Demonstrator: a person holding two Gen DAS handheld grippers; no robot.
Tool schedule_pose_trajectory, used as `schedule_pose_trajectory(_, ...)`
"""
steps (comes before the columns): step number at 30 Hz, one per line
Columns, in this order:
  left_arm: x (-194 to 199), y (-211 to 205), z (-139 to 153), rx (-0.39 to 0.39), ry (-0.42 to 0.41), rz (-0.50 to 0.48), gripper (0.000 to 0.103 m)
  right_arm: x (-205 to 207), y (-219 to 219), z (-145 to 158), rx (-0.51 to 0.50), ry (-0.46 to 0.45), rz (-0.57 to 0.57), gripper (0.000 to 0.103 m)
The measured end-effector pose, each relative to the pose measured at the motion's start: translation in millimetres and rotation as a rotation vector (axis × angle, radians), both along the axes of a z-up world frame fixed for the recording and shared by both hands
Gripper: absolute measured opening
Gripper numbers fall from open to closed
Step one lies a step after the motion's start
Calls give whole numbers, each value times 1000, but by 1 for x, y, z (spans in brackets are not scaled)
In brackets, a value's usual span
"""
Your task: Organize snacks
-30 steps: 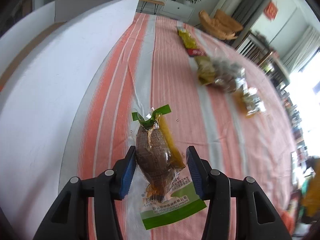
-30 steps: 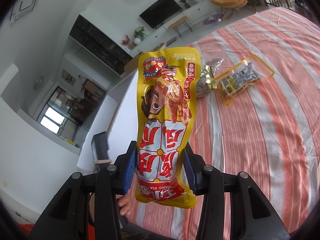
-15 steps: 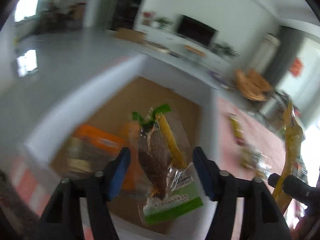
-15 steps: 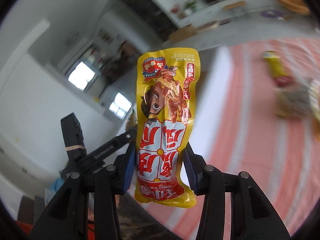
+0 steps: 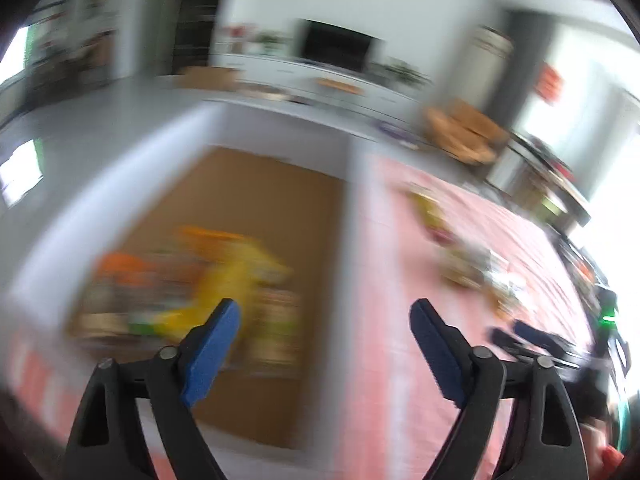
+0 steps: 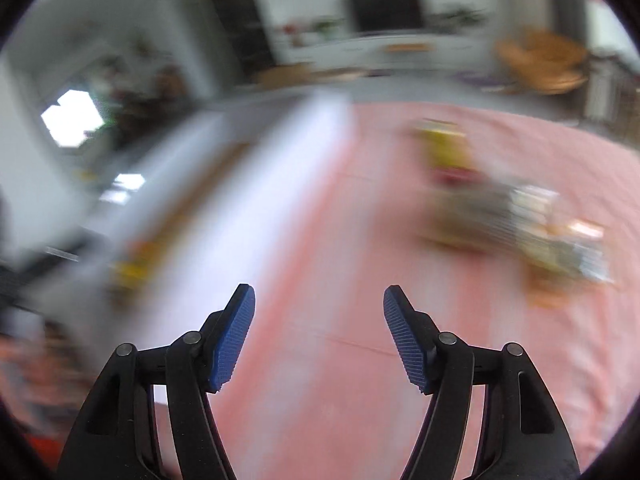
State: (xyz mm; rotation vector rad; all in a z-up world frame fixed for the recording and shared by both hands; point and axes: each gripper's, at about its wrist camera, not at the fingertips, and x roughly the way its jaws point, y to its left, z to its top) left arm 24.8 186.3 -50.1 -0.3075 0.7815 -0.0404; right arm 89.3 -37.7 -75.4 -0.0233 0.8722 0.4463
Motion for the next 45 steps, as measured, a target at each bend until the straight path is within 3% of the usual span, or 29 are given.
schedule_pose_trajectory(2,11,-48,-8,-18,3,-125,100,-1,-53,-29,-120,-1,-152,70)
schedule_pose_trajectory(5,33,-111,-41,-15,58,-255,100,-4,-123,-54,-205,10,-358,70)
schedule_pose_trajectory(10,78,-172,-99,63,128,-304,100,-10,-184,-61,-274,-61,-546,70)
schedule_pose_trajectory(14,94,-201,-121,200,95,-318,100,-11,-194,-61,-259,-66,-567,70)
schedule_pose_trajectory(18,101,-212,-135,273,117,-320,100,-5,-199,-71,-262,-27,-547,70)
schedule_pose_trajectory(20,96,-209,-132,277,92,-316,100,-2,-194,-79,-253,0,-543,70)
schedule_pose_trajectory(25,103,-209,-140,285,129,-316,102,-5,-198,-80,-218,5,-551,71)
schedule_pose_trajectory(30,99,-210,-138,288,130,-316,103,-5,-206,-82,-176,25,-576,78)
schedule_pose_trajectory(45,99,-210,-138,287,130,-316,103,-5,-204,-82,-181,27,-581,82)
